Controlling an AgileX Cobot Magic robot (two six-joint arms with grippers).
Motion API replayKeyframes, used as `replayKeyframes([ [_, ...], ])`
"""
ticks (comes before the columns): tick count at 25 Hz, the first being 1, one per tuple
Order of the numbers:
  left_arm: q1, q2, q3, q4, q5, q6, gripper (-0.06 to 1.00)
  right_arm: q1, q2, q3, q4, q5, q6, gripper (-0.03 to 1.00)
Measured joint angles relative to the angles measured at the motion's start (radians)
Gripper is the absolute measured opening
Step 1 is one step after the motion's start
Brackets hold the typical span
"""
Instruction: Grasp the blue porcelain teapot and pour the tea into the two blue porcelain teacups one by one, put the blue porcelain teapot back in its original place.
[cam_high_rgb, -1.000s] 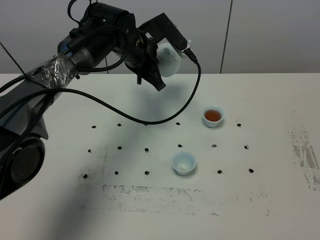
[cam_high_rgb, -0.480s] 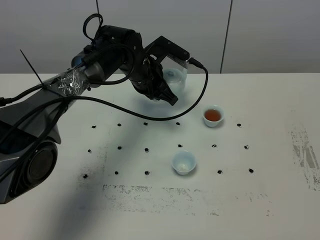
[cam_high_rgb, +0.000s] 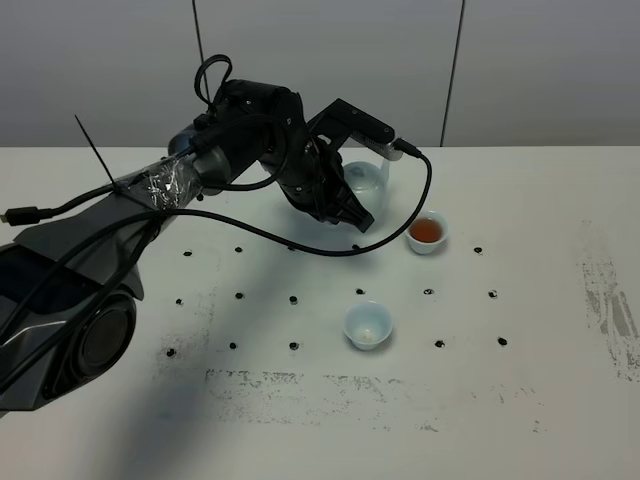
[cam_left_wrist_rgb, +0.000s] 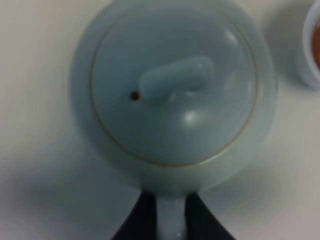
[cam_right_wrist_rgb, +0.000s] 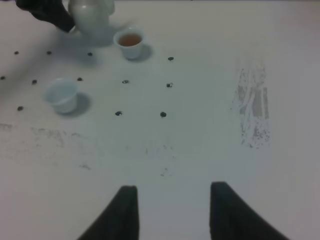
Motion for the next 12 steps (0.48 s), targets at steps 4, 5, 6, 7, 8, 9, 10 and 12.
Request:
replayKeyframes([
  [4,-0.002,0.02,0.0,0.0,-0.009,0.0,0.04,0.0,0.0,0.0,0.0,0.0,0.0,0.33],
  [5,-0.003,0.025,0.0,0.0,-0.013,0.0,0.04,0.0,0.0,0.0,0.0,0.0,0.0,0.33],
  [6,-0.003,0.028,0.0,-0.001,-0.02,0.0,0.04,0.0,0.0,0.0,0.0,0.0,0.0,0.33],
  [7,-0.004,0.029,0.0,-0.001,-0.023,0.0,0.04,0.0,0.0,0.0,0.0,0.0,0.0,0.33],
  [8,-0.005,0.029,0.0,-0.001,-0.026,0.0,0.04,0.0,0.0,0.0,0.0,0.0,0.0,0.33],
  [9,-0.005,0.028,0.0,-0.001,-0.027,0.001,0.04,0.0,0.0,0.0,0.0,0.0,0.0,0.33],
  [10,-0.005,0.025,0.0,0.0,-0.025,0.002,0.04,0.0,0.0,0.0,0.0,0.0,0.0,0.33],
  [12,-0.005,0.013,0.0,0.003,-0.014,0.005,0.04,0.0,0.0,0.0,0.0,0.0,0.0,0.33],
])
